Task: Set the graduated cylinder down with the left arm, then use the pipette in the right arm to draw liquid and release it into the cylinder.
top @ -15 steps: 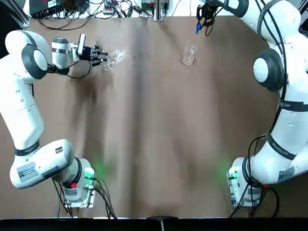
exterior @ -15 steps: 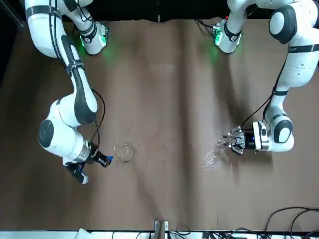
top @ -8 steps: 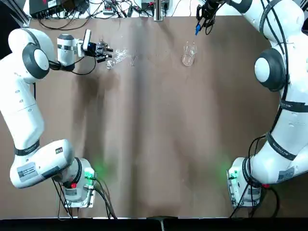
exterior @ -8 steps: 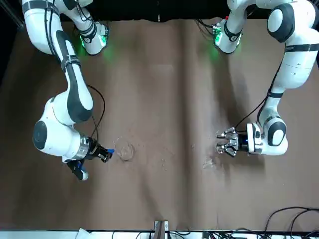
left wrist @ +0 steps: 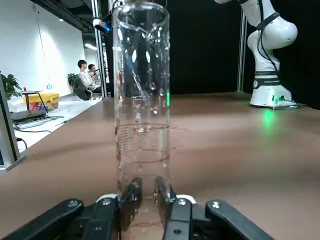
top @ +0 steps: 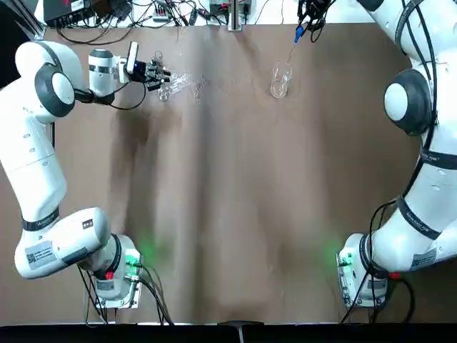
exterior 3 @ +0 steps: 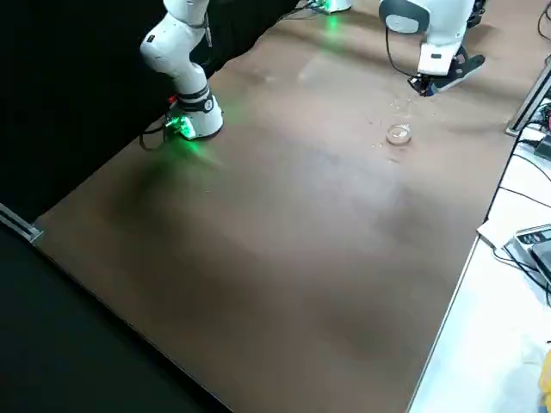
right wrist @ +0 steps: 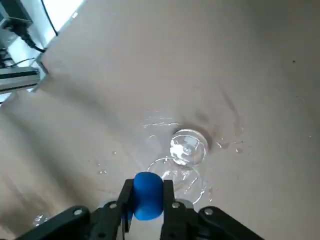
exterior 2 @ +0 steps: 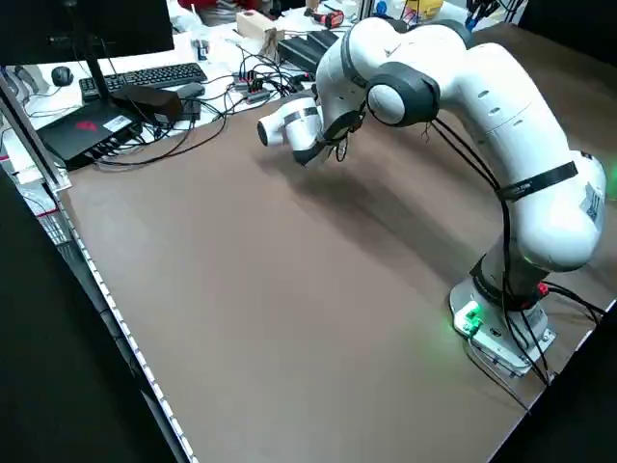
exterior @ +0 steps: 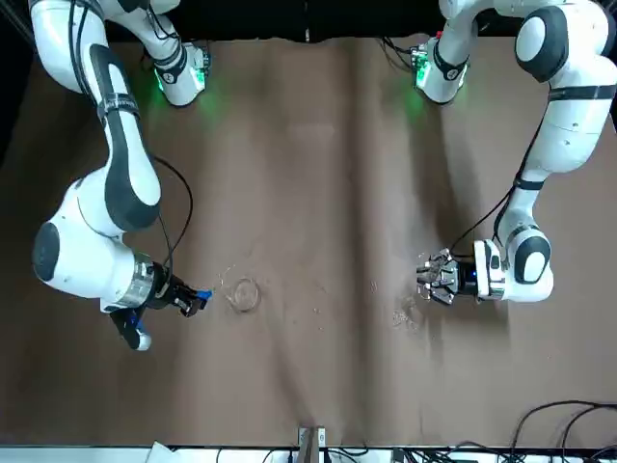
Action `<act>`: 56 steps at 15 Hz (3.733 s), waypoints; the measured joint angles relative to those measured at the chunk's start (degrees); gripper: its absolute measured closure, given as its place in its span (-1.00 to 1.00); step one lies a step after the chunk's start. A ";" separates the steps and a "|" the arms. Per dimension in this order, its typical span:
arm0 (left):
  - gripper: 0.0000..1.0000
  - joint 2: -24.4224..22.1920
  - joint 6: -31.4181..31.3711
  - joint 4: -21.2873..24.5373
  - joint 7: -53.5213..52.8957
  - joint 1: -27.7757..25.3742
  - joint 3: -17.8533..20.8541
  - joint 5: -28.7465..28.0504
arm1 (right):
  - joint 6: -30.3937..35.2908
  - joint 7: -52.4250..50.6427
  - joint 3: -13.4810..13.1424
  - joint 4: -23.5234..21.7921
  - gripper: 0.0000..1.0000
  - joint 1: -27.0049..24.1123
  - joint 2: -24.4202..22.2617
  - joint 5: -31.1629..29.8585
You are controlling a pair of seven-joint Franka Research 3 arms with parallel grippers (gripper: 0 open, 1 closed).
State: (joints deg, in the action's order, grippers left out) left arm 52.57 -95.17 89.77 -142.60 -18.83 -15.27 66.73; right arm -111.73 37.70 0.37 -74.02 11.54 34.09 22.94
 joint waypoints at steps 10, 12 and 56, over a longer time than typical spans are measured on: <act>0.55 -1.31 0.04 -0.17 1.68 -0.20 -0.11 0.00 | 0.06 0.00 0.03 0.00 0.44 -0.08 -1.43 0.60; 0.55 -1.49 0.06 -0.17 2.36 -0.05 -0.57 0.00 | 0.06 0.00 0.03 0.01 0.44 -0.08 -1.96 0.61; 0.37 0.27 -21.88 -0.45 1.75 25.73 -4.65 26.37 | 0.65 -0.03 0.03 1.74 0.44 -3.43 -4.41 9.65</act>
State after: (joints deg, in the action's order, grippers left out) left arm 52.84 -117.05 89.32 -140.85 6.90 -19.91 93.10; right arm -111.08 37.67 0.39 -72.28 8.10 29.68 32.59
